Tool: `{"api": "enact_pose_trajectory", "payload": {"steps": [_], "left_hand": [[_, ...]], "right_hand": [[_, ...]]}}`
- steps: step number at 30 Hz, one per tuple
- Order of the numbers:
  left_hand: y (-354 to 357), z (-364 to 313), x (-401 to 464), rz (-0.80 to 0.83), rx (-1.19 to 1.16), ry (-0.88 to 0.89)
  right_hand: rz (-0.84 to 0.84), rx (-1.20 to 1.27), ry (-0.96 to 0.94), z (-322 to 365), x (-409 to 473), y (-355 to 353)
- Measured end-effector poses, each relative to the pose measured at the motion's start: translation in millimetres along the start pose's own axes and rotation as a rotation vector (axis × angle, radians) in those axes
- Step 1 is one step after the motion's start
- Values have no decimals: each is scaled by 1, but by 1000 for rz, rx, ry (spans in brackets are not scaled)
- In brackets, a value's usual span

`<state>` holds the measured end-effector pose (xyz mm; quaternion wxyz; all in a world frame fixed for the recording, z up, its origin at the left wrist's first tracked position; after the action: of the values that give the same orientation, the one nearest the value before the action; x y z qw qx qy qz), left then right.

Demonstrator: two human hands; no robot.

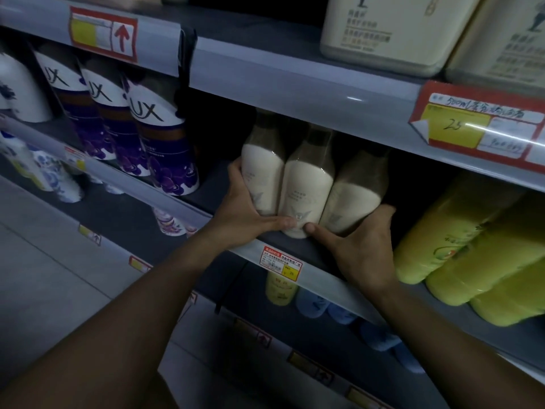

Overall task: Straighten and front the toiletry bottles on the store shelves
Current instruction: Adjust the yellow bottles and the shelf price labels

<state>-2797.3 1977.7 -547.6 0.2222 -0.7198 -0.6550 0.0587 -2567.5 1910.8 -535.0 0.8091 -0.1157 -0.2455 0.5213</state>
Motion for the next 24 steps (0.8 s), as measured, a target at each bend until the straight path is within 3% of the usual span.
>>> {"api": "enact_pose_trajectory", "payload": {"steps": [14, 24], "left_hand": [[-7, 7, 11, 9, 8, 6], [-7, 4, 6, -38, 32, 1]], "right_hand": [[140, 47, 77, 2, 0, -10], [21, 38, 75, 4, -2, -6]]}}
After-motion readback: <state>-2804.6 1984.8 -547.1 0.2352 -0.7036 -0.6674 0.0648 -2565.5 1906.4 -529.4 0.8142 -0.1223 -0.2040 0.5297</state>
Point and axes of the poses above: each hand's wrist, its own x-axis towards the middle knuckle, its own y-axis out of the palm, z = x × y, the point moved 6 cm from there along x, towards the middle knuckle, and after that the axes turned 4 degrees about x, right-handed, at the moved point
